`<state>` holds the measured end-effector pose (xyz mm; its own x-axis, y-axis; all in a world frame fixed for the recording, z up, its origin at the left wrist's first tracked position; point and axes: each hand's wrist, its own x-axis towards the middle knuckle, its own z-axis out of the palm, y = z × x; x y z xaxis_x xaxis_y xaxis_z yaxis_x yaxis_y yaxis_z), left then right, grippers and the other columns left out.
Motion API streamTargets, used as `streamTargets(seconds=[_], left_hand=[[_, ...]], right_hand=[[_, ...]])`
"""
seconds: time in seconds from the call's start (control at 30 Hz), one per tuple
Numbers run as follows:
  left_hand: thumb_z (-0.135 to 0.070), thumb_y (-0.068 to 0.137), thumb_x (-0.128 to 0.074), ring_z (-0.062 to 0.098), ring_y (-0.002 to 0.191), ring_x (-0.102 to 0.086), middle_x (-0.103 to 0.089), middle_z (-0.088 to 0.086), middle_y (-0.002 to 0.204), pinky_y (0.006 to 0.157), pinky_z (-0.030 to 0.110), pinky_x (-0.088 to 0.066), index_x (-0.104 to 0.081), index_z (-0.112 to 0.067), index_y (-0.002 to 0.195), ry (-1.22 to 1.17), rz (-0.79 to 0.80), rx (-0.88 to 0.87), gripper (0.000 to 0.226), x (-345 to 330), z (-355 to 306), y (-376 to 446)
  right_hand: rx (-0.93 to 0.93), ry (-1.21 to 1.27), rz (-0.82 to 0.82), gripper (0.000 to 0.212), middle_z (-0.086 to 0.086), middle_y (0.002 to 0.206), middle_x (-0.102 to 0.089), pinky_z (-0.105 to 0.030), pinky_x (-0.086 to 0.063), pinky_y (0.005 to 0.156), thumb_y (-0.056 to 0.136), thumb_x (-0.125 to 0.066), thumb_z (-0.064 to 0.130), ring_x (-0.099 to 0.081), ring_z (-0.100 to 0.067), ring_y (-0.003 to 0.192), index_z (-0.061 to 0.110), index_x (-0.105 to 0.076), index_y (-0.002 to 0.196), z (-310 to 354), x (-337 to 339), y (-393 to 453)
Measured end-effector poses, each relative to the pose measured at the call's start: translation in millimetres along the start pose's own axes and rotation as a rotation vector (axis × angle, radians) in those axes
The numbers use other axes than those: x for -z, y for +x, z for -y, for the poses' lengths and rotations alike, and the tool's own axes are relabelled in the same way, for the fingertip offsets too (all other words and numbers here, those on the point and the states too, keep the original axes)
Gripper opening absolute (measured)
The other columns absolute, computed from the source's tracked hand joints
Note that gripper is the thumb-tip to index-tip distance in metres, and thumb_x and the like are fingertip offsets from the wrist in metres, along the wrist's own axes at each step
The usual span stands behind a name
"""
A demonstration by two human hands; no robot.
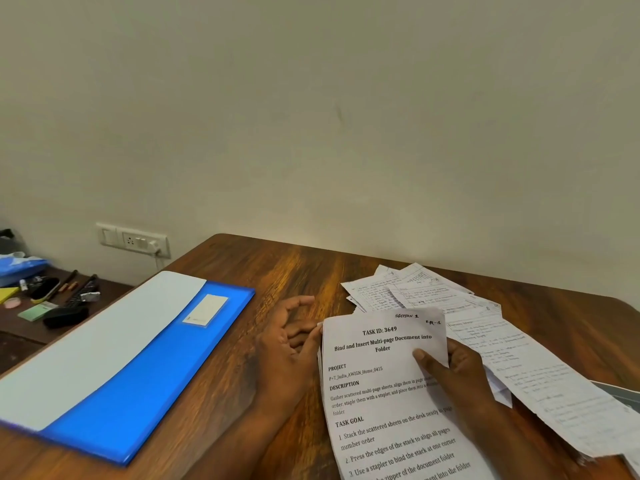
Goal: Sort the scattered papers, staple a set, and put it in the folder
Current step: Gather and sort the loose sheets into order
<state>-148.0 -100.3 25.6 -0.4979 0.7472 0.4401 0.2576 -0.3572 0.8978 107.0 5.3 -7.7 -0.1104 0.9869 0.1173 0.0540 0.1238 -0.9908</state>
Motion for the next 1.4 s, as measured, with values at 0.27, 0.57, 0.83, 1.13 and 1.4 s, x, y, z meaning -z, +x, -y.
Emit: streamTargets(seconds=[0.27, 0.57, 0.83, 1.13, 1.4], left_hand=[[-0.016, 0.093, -0.072, 0.003, 0.098, -0.076, -0.080, -0.011, 0.102, 0.076, 0.033, -0.066, -0.059, -0.032, 0.134, 0.016, 0.032, 0.001, 0.047, 1.9, -2.8, -2.3], [-0.016, 0.097, -0.068, 0.016, 0.101, -0.077, -0.078, 0.000, 0.109, 0.076, 0.044, -0.064, -0.064, -0.031, 0.123, -0.102, 0.049, 0.044, 0.030, 1.0, 1.2, 0.9], [0.006, 0.095, -0.065, 0.017, 0.076, -0.079, -0.081, 0.000, 0.087, 0.060, 0.028, -0.061, -0.079, -0.009, 0.095, -0.039, 0.021, 0.036, 0.021, 0.0, 1.9, -0.6], [-0.013, 0.086, -0.082, 0.014, 0.081, -0.079, -0.081, -0.003, 0.086, 0.068, 0.027, -0.063, -0.081, -0.016, 0.093, -0.056, -0.015, 0.051, 0.008, -1.1, 3.8, 3.1], [-0.012, 0.093, -0.073, 0.016, 0.089, -0.079, -0.081, 0.001, 0.094, 0.073, 0.041, -0.066, -0.075, -0.018, 0.106, -0.083, -0.006, 0.069, 0.015, 0.3, 8.5, 3.0]], right_hand=[[0.008, 0.006, 0.005, 0.017, -0.009, 0.096, -0.082, -0.056, -0.062, 0.086, 0.085, -0.080, 0.018, -0.079, -0.032, 0.087, 0.015, -0.078, 0.101, 1.1, -0.4, 0.1], [-0.004, 0.005, 0.001, 0.014, -0.008, 0.095, -0.082, -0.049, -0.063, 0.079, 0.092, -0.075, 0.010, -0.079, -0.031, 0.086, 0.012, -0.075, 0.106, 4.7, -0.2, -3.3], [-0.005, 0.004, -0.005, 0.016, -0.008, 0.097, -0.082, -0.049, -0.063, 0.081, 0.091, -0.076, 0.010, -0.079, -0.031, 0.087, 0.012, -0.075, 0.107, 1.9, 0.0, -0.9], [-0.030, 0.051, 0.010, 0.019, -0.013, 0.102, -0.081, -0.057, -0.060, 0.090, 0.091, -0.075, 0.008, -0.078, -0.038, 0.094, 0.009, -0.075, 0.110, -1.3, 0.2, 1.2], [-0.016, 0.024, 0.003, 0.017, -0.010, 0.097, -0.082, -0.046, -0.062, 0.081, 0.092, -0.074, 0.006, -0.079, -0.032, 0.089, 0.011, -0.076, 0.108, 2.6, 0.2, -0.3]])
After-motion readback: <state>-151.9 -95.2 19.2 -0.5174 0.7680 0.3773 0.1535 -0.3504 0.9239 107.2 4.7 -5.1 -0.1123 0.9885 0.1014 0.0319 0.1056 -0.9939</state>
